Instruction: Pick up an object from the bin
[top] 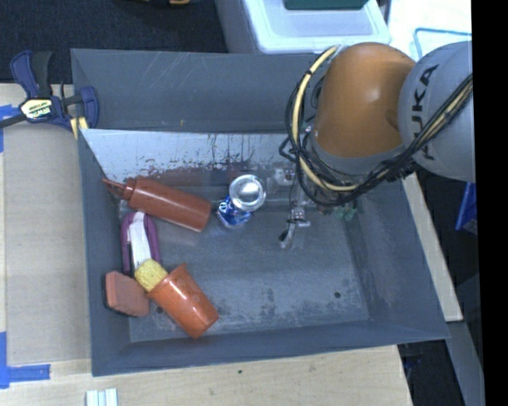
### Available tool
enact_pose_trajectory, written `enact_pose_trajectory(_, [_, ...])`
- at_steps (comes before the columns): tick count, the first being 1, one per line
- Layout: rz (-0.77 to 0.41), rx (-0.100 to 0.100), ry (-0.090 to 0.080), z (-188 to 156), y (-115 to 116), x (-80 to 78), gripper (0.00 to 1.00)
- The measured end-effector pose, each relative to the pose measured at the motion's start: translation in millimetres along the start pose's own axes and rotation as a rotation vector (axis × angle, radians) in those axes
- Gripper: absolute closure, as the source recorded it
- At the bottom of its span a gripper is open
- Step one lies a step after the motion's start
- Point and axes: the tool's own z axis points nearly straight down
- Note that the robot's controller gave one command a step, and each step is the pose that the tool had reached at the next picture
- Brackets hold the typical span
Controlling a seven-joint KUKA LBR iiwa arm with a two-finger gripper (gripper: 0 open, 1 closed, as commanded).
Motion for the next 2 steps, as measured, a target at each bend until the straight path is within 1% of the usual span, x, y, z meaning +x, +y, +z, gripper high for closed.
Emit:
enact_pose_trajectory(1, [0.0, 0.0, 0.0, -0.1, 0.0, 0.0, 0.0])
enact_pose_trajectory(2, [0.005, 0.0, -0.007, -24.3, -1.6, -9.9, 0.0])
